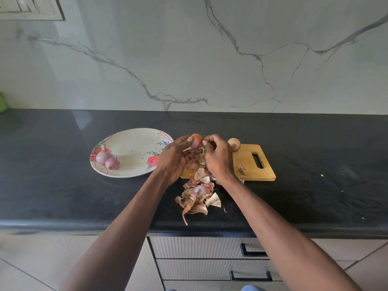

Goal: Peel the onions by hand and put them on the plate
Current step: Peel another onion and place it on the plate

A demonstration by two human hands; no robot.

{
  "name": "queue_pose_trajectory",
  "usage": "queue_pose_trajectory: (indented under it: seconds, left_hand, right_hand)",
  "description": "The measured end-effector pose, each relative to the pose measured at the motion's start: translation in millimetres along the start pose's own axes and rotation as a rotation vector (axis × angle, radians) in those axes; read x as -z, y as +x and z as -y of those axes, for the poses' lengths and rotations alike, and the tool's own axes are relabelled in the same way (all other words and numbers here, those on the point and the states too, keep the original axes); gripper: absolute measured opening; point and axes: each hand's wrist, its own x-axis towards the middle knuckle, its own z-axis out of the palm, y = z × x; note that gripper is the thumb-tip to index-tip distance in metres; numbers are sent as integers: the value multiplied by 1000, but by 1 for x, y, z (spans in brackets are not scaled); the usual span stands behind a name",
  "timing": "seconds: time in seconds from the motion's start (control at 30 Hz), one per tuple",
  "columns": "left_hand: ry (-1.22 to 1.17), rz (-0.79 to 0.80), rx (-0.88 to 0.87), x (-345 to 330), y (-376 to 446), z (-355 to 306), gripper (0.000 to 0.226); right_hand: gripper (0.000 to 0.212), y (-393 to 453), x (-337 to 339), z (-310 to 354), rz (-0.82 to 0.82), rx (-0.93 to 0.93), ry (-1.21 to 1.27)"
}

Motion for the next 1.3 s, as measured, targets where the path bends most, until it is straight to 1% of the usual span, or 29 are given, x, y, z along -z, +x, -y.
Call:
queue_pose_trajectory:
  seconds: [0.1,0.17,0.3,0.4,0.5,0.57,0.6,0.67,0.73,0.8,0.87,0.9,1.0,1.07,1.13,1.2,1.3]
  left_hand:
    - [-6,2,3,-1,-1,-1,25]
    - [-8,-3,12,-1,-1,-1,25]
    - [-10,-12,20,0,0,0,24]
    - [-39,-22,18,1,2,1,21]
    - [-27,-35,3,-1,1,2,21]
    - [-24,-71,-26,-3,2,2,20]
    - [-30,-97,-48,-2,3,2,19]
    - [-45,-141,-89,1,5,0,17]
    - [-60,-153,-102,3,5,-1,16]
    - [-73,-134,-103,5,4,-2,18]
    - [-97,-115,-101,6,4,-2,20]
    - [-107,-110,-99,7,4,-3,22]
    - [-102,-108,-97,8,6,-3,24]
    - [-88,-100,-106,8,6,-2,23]
    - [-60,-86,-106,6,5,0,22]
    - [-24,-60,-104,6,3,2,22]
    - [-8,-42,-107,9,4,4,28]
  right_hand:
    - [11,5,1,0,66,-142,70]
    - [12,5,1,2,94,-238,175]
    - [20,5,6,9,134,-408,555]
    - [22,7,8,12,147,-525,847]
    - [21,7,9,15,94,-559,938]
    - [18,7,9,13,8,-547,876]
    - [16,7,9,11,-45,-520,771]
    - [13,7,9,6,-109,-411,436]
    - [18,4,9,3,-87,-238,142]
    - [20,1,6,2,-54,-41,-82]
    - [17,-1,3,1,-45,89,-222]
    - [20,-2,3,1,-41,109,-220]
    - [29,-2,8,5,-37,131,-85]
    - [38,-3,8,8,2,154,-26]
    - [46,-5,6,8,47,136,5]
    - [46,-4,5,7,64,84,48]
    - [39,-2,6,4,70,10,145]
